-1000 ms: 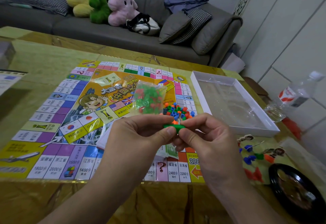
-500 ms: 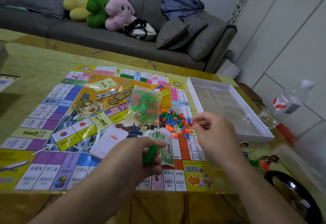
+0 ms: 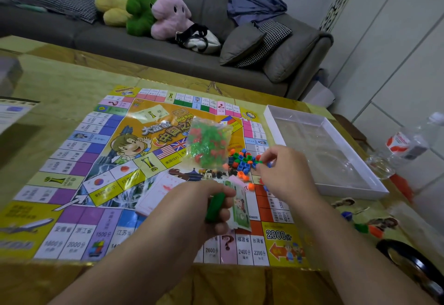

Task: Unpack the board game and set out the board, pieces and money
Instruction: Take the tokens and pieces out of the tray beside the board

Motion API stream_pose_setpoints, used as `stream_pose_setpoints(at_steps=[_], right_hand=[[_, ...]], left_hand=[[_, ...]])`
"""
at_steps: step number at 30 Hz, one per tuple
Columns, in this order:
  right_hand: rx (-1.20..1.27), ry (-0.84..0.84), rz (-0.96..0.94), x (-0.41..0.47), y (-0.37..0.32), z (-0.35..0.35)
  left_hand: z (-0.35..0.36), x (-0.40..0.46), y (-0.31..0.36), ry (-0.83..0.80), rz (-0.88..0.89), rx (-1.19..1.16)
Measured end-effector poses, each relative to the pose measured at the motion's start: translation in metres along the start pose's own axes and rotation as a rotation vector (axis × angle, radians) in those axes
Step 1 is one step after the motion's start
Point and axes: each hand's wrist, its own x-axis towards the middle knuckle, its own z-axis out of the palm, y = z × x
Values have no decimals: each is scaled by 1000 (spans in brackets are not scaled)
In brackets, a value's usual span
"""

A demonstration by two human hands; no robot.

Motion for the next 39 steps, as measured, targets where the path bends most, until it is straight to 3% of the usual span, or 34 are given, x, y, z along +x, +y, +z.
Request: stream_pose_setpoints(at_steps=[4, 6, 10, 13, 23, 30, 39], right_hand=[[501, -195, -123, -44, -28, -41], [621, -293, -181, -67, -36, -52], [666, -311, -220, -85, -34, -50], [708, -267, -243, -88, -30, -47], [886, -192, -301, -84, -20, -45], [883, -196, -345, -81, -19, -40], [822, -214, -353, -87, -21, -36]], left_hand=[[1, 6, 4, -4, 23, 39], [-3, 7, 2, -5, 79, 70], [-17, 0, -11, -96, 307, 193], [-19, -2, -12, -113, 359, 209], [-15, -6, -9, -207, 398, 160], [-19, -5, -4, -227, 389, 219], [-22, -4, -8, -221, 296, 131]])
